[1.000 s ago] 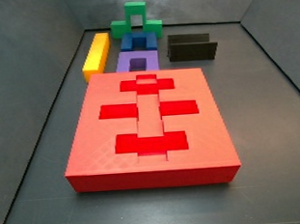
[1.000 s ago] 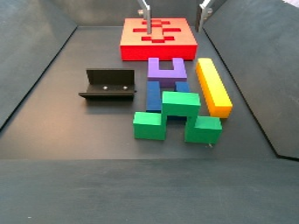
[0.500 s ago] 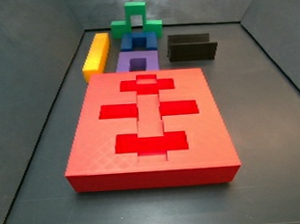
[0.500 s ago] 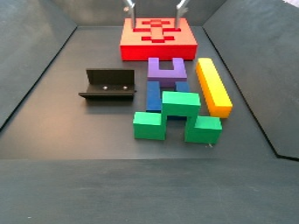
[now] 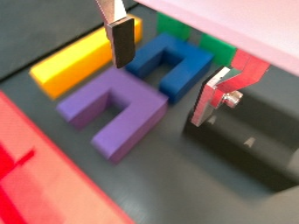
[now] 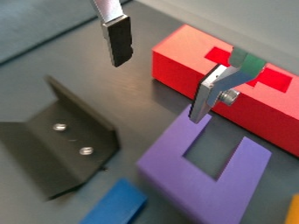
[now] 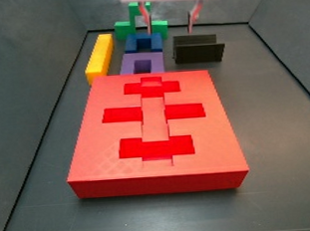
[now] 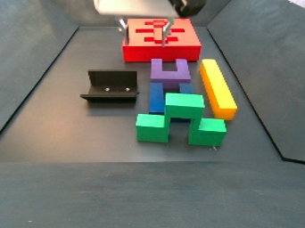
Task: Pick up the purple object. Move up. Place the purple object on the fixture. Regrasp the purple object. Move to above the board. Insert the purple object.
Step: Pick up the purple object.
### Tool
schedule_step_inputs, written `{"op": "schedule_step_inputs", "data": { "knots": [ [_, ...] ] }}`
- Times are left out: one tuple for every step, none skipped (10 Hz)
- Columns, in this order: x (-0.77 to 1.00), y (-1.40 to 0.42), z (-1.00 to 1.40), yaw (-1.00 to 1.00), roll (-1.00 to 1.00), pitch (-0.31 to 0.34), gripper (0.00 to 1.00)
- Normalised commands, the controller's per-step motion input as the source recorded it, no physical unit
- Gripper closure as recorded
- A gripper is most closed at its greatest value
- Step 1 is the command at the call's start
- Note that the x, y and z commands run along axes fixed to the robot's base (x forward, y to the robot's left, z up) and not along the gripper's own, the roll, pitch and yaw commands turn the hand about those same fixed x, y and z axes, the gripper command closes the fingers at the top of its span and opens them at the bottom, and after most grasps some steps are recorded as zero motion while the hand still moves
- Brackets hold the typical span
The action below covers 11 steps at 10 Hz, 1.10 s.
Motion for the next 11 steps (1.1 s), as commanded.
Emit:
{"op": "schedule_step_inputs", "data": {
  "knots": [
    [-0.09, -0.54, -0.7, 0.26, 0.1, 0.0, 0.0],
    [-0.16, -0.43, -0.48, 0.24, 0.11, 0.0, 0.0],
    [-0.47, -0.1, -0.19, 0.12, 0.05, 0.0, 0.0],
    [-0.54, 0.0, -0.14, 0.06, 0.0, 0.0, 0.0],
    [-0.64, 0.0, -0.07, 0.0, 0.0, 0.0, 0.0],
    [-0.46, -0.01, -0.05, 0.0, 0.0, -0.06, 0.0],
    [0.0, -0.09, -0.09, 0.0, 0.0, -0.089, 0.0],
    [0.32, -0.17, 0.0, 0.0, 0.03, -0.026, 0.0],
    [0.69, -0.15, 0.0, -0.06, 0.05, 0.0, 0.0],
    [0.61, -0.09, 0.0, -0.09, 0.07, 0.0, 0.0],
    [0.31, -0.02, -0.16, -0.01, 0.01, -0.041, 0.0]
  ]
}}
